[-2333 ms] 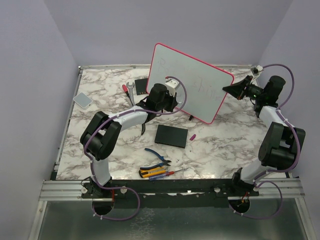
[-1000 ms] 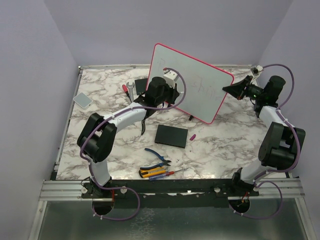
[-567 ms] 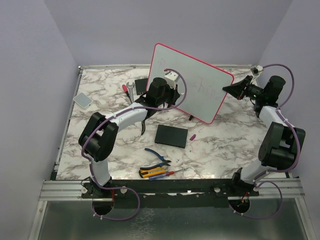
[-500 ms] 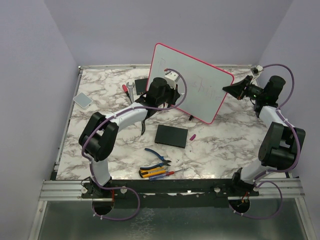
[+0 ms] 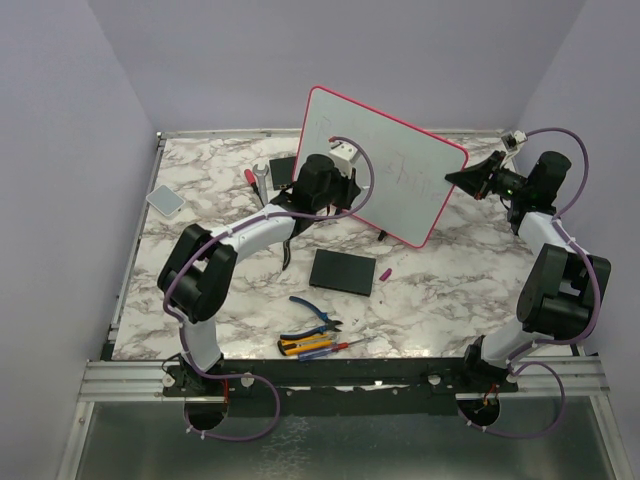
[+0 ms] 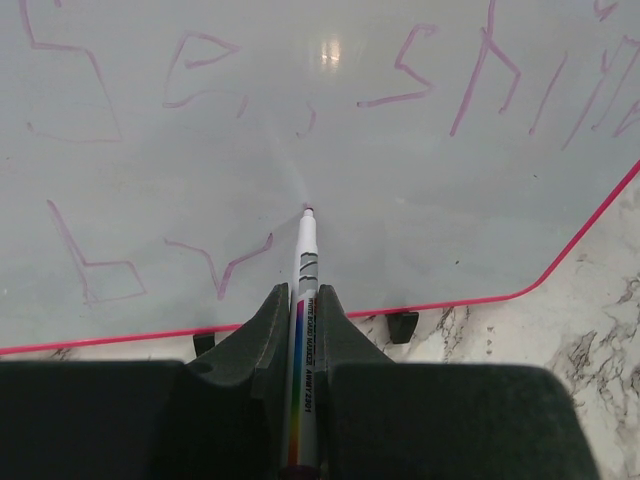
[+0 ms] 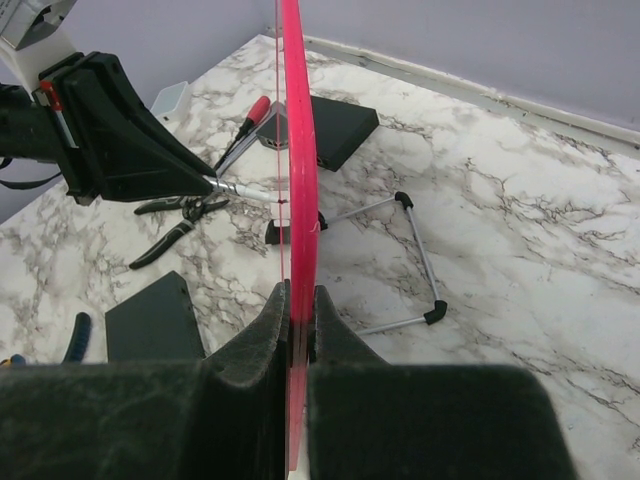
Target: Write a sentence on the whiteboard
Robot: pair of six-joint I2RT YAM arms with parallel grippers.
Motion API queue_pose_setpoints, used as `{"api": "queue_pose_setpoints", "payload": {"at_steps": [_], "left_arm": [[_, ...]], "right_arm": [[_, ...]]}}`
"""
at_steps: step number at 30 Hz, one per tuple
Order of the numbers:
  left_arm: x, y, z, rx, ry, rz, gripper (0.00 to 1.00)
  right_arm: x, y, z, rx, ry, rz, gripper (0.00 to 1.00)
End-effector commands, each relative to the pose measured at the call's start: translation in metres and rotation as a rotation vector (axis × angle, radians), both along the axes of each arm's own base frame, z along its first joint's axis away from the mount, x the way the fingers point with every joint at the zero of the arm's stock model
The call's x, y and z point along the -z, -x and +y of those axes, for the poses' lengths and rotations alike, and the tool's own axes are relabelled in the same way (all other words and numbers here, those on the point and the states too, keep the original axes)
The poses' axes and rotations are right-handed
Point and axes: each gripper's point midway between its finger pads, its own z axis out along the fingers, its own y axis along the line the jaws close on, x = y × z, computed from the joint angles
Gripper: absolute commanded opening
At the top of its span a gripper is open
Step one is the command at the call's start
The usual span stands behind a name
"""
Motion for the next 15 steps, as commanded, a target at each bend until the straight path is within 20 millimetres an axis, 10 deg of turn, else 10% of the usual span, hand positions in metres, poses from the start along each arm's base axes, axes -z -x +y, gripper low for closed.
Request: {"api": "queue_pose_setpoints", "payload": {"at_steps": [1,15], "left_arm": [[-0.015,0.011,0.003,0.028,0.014,-0.035,0.00],[-0.006,0.036,-0.001,0.068,-0.010,-0.009,0.00]], "right_arm": [[0.021,0.002,0.009,-0.024,0.007,0.048,0.01],[0.022,0.002,0.009,-0.023,0.007,0.050,0.01]]}}
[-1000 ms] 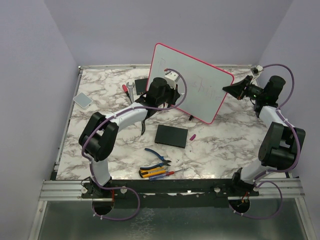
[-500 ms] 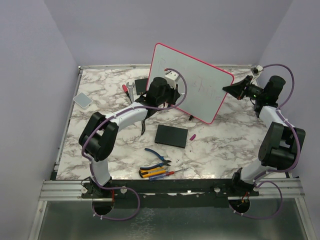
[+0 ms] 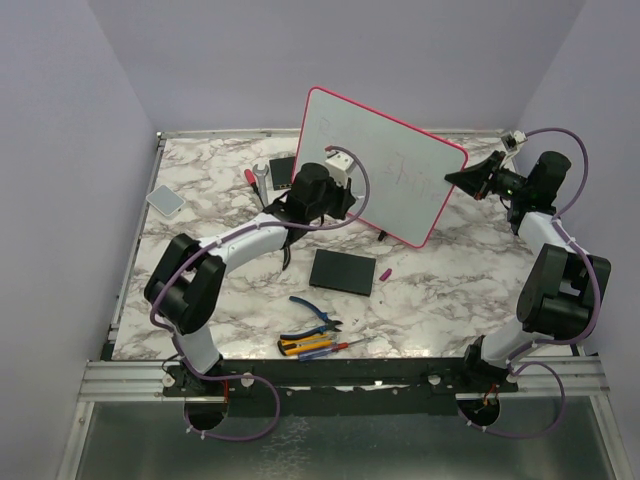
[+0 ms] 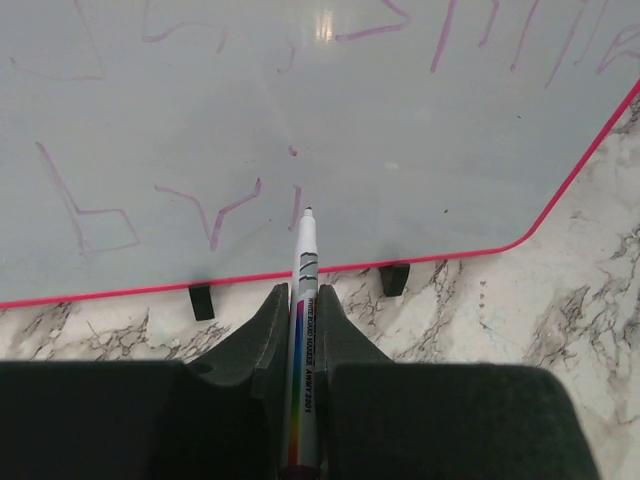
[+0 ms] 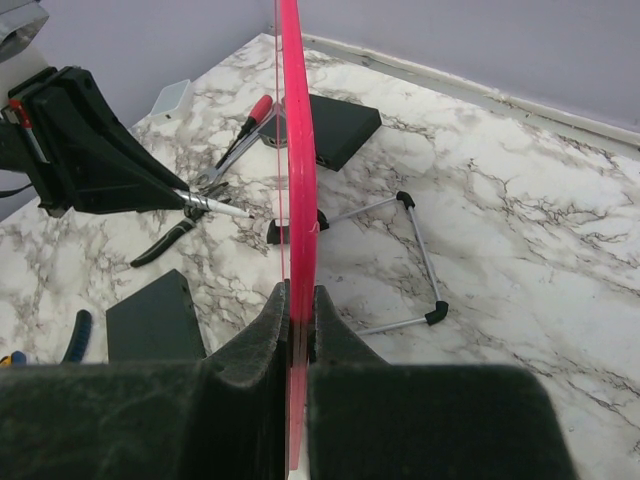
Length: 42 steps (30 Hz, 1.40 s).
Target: Write a sentence on the whiteboard
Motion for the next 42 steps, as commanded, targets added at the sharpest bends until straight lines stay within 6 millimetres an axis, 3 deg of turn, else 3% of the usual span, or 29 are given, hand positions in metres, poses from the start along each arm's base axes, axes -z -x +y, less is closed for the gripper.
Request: {"api": "queue_pose_setpoints", "payload": {"at_steps": [1,11,15,29,42], "left_arm": [[-0.009,0.009,-0.021,0.057,0.024,-0.019,0.00],[-0.012,0.009,-0.053,0.096,0.058,-0.023,0.00],[-0.007,0.007,-0.057,0.093,0.055,-0.022,0.00],[-0.006,-0.015,-0.053,0.021,0.037,-0.054,0.00],[-0.006,-0.015,-0.031,-0.032,0.027,-0.054,0.00]], "right_arm": [[0.022,0.002,0.008,-0.021,0.005,0.052,0.01],[0.022,0.002,0.009,-0.022,0.005,0.052,0.01],[0.022,0.002,0.009,-0.022,0.005,0.053,0.01],[0.021,0.002,0.009,-0.020,0.007,0.050,0.01],[0.021,0.002,0.009,-0.021,0.007,0.050,0.01]]}}
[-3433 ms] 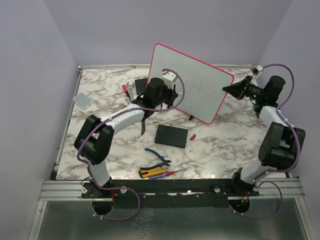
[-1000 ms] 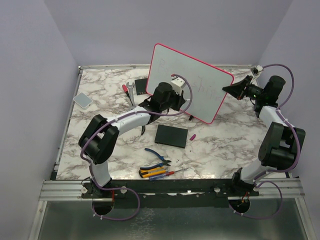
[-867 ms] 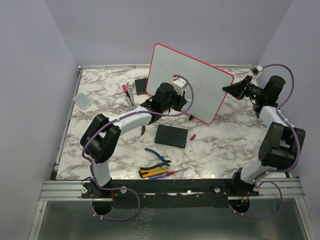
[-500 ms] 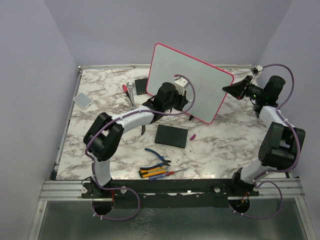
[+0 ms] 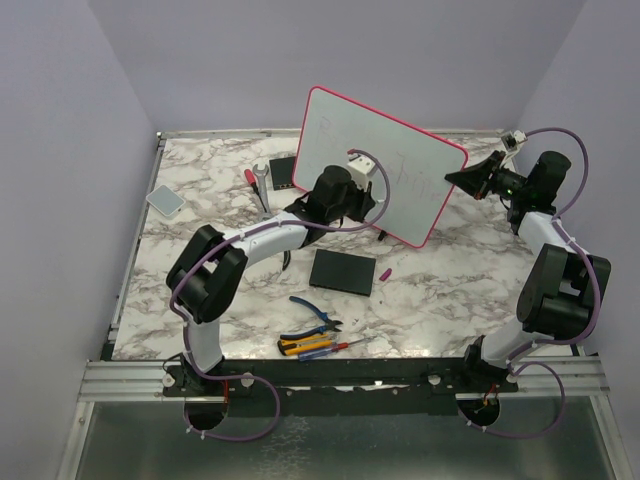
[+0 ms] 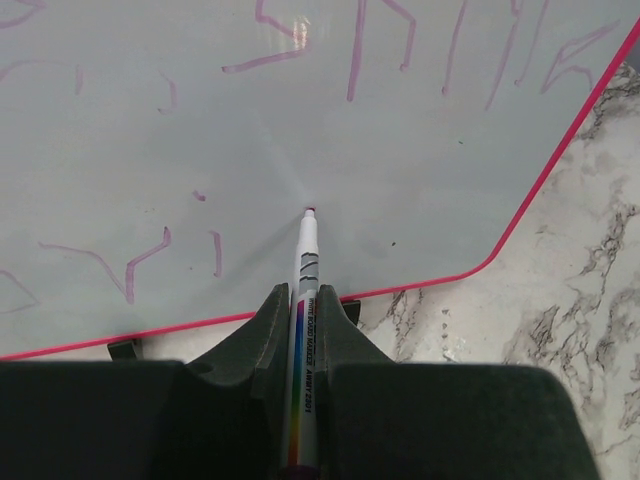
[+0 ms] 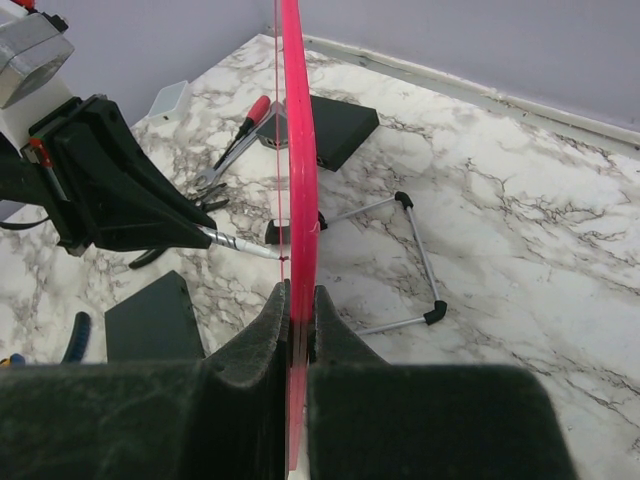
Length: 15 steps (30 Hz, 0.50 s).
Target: Write a sentence on the whiteboard
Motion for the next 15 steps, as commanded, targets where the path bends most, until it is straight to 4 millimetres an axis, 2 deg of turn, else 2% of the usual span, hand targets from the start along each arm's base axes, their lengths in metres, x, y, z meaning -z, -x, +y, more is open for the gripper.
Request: {"api": "queue_pose_setpoints", "payload": {"at_steps": [1,7,15], "left_arm": [[-0.016,-0.013,0.021,-0.085,0.012,-0.052,0.00],[-0.010,-0.010,0.031,-0.098,0.004,-0.040,0.00],[-0.006,-0.005,0.024,-0.057,0.014,-0.023,0.00]], "right_arm": [[0.021,0.002,0.008,-0.021,0.007,0.047,0.01],[0.021,0.002,0.009,-0.022,0.007,0.048,0.01],[0.021,0.002,0.009,-0.022,0.007,0.049,0.01]]}}
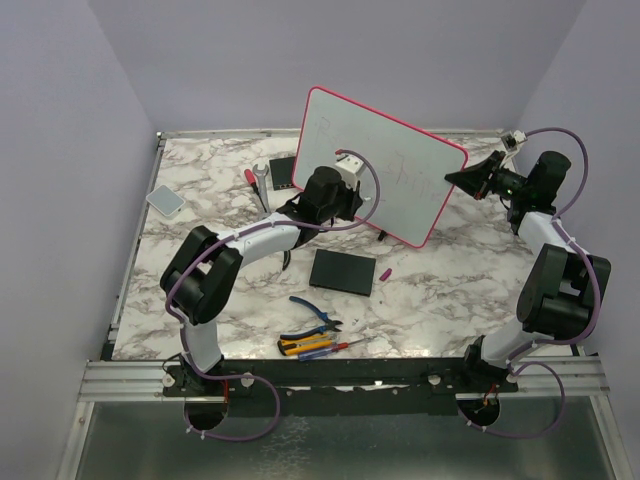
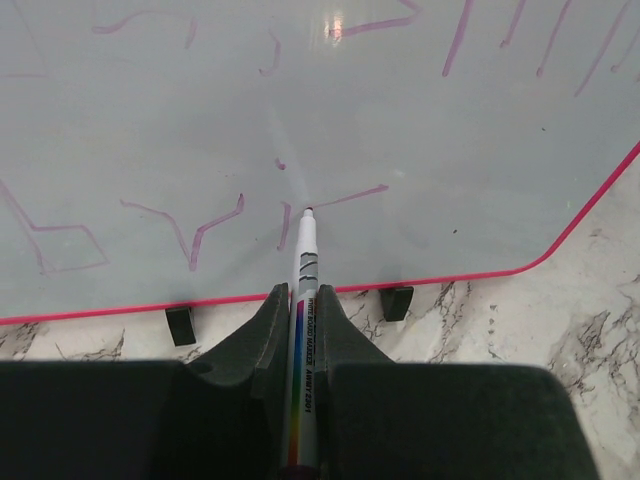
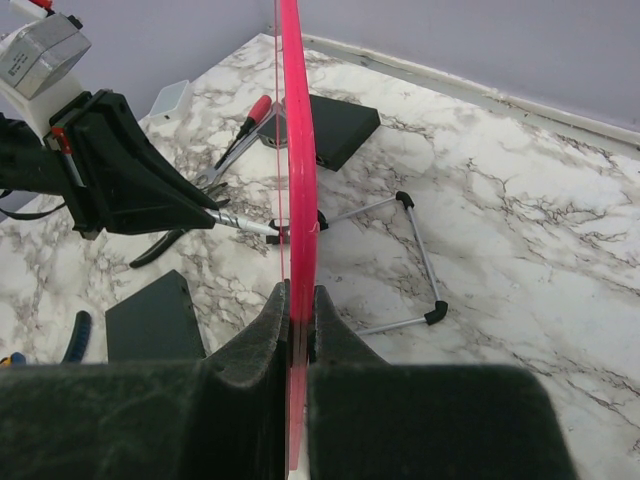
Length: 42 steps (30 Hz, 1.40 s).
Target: Write a sentence on the whiteboard
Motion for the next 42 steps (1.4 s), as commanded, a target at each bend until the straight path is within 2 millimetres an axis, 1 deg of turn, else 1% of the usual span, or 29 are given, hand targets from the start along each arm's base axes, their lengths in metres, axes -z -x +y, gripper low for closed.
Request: {"api": "queue_pose_setpoints", "payload": {"at_steps": [1,11,17,21,29,33,38,42], "left_arm": [[-0.016,0.002,-0.004,0.020,0.037,-0.027,0.00],[-0.006,0.012,-0.014,0.052,0.035,-0.001,0.00],[-0.006,0.013,-0.015,0.055,0.035,0.000,0.00],[-0.002,0.015,-0.015,0.058,0.031,0.011,0.00],[-0.009,0.017,-0.021,0.074,0.049,0.008,0.00],[-0.005,0.020,-0.024,0.082,0.047,0.016,0.00],[0.005,0.024,-0.021,0.078,0.033,0.035,0.00],[0.003,0.025,-0.021,0.073,0.038,0.035,0.00]], "right_arm": [[0.022,0.002,0.009,-0.021,0.006,0.051,0.01],[0.022,0.001,0.009,-0.020,0.007,0.050,0.01],[0.022,0.001,0.009,-0.021,0.007,0.050,0.01],[0.022,0.001,0.009,-0.019,0.007,0.052,0.00],[0.022,0.001,0.009,-0.020,0.007,0.051,0.00],[0.022,0.001,0.009,-0.017,0.007,0.052,0.01],[0.021,0.002,0.010,-0.019,0.008,0.050,0.01],[0.021,0.001,0.009,-0.019,0.009,0.048,0.01]]}}
